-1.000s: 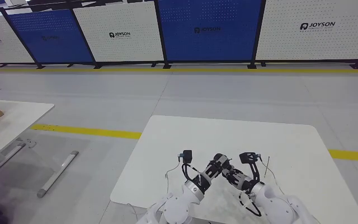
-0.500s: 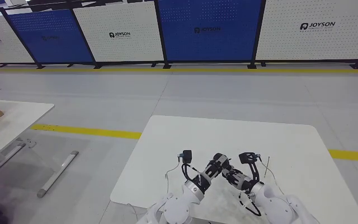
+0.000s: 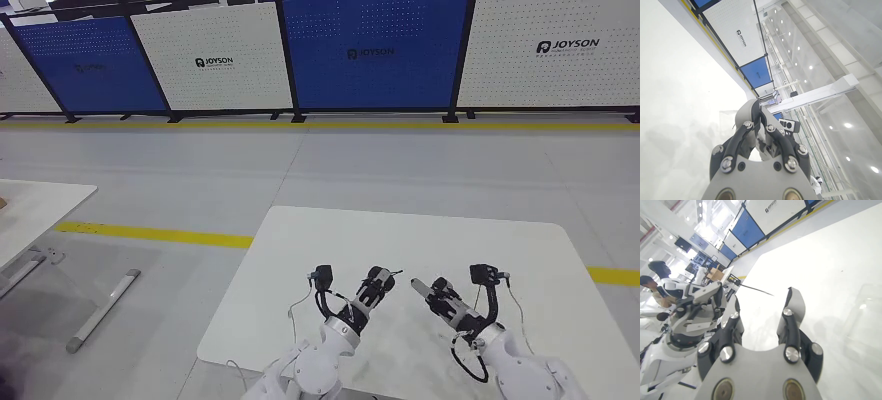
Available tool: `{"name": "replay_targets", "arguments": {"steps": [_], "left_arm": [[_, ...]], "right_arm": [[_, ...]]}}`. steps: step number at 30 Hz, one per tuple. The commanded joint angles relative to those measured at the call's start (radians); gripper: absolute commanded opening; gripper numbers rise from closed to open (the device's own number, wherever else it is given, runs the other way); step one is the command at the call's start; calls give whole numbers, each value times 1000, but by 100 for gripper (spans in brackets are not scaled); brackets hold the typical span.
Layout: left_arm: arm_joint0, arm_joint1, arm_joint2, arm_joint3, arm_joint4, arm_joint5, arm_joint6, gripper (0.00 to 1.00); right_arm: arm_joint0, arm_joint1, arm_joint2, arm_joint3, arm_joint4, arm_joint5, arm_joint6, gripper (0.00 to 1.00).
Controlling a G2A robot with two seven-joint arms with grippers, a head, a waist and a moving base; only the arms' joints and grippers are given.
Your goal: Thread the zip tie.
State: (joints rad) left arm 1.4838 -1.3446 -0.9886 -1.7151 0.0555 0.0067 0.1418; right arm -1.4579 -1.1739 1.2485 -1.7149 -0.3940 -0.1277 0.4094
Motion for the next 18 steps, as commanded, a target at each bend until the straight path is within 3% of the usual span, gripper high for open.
{"name": "replay_targets", "arguments": {"steps": [1,8,10,11,18], "left_arm": [[-1,0,-4,5,-2,3,1,0],[3,1,-18,13,5,18,2,0],[3,1,-21,16,5,36,5,0],[3,0,-22,16,-5,38,3,0],[3,0,-22,16,-5,38,3,0]], "right_arm": [[-24,4,43,-15,32,-5,-23,100],[-133,13,231,-39,272,-60,-124,100],[-161,9,283,-35,381,-18,-198,100],[-167,8,288,-38,420,-17,-196,100],[-167,8,288,-38,420,-17,-196,100]]}}
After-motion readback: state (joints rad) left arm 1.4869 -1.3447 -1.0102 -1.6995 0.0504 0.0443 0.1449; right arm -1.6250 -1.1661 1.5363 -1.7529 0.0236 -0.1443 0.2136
